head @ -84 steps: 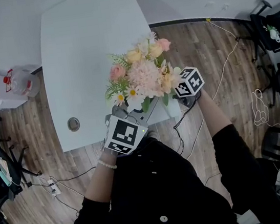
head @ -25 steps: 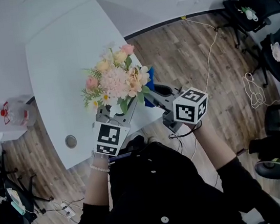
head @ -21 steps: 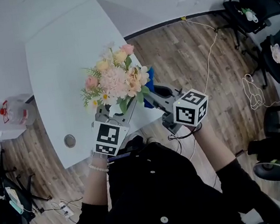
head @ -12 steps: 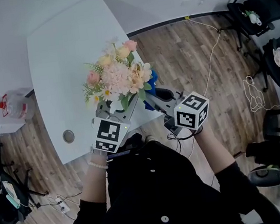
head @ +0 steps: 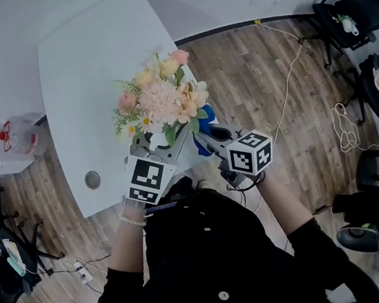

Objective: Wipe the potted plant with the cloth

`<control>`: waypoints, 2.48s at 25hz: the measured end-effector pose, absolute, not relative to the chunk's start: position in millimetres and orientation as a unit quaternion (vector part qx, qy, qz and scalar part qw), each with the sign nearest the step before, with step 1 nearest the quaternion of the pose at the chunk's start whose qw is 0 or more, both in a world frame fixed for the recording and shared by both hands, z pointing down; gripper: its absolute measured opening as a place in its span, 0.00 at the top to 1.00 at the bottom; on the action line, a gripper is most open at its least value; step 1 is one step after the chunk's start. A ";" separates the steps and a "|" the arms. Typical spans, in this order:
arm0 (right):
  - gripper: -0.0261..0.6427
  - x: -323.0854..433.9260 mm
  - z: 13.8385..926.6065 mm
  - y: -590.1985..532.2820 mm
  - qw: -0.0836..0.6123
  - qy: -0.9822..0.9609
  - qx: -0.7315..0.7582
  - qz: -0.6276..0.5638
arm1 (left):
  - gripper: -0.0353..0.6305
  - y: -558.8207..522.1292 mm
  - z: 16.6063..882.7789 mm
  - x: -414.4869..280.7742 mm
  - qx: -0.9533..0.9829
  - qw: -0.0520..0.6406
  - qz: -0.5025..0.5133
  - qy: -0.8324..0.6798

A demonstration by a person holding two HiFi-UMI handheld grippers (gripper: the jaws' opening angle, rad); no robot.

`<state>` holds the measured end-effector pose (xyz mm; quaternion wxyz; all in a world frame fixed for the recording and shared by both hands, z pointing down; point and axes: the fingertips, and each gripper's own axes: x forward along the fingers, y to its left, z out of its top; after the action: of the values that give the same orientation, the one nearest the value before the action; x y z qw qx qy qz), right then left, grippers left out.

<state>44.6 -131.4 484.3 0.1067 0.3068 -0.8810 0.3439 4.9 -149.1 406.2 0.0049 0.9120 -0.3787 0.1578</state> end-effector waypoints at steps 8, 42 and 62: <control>0.84 43.7 536.6 -129.7 0.096 -0.823 0.352 0.435 | 0.63 -150.3 407.5 5.5 0.911 0.010 0.158 -0.381; 0.84 11.9 506.4 -110.1 0.019 -0.773 0.344 0.532 | 0.64 -149.7 410.5 5.3 0.908 0.013 0.165 -0.384; 0.84 -3.1 451.0 -97.8 0.155 -0.902 0.276 0.293 | 0.64 -149.4 410.3 6.1 0.907 0.017 0.174 -0.383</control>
<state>-3.1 -97.8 451.0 0.1549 0.2761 -0.9023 0.2927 6.1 -149.4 410.3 0.0173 0.9071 -0.3828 0.1741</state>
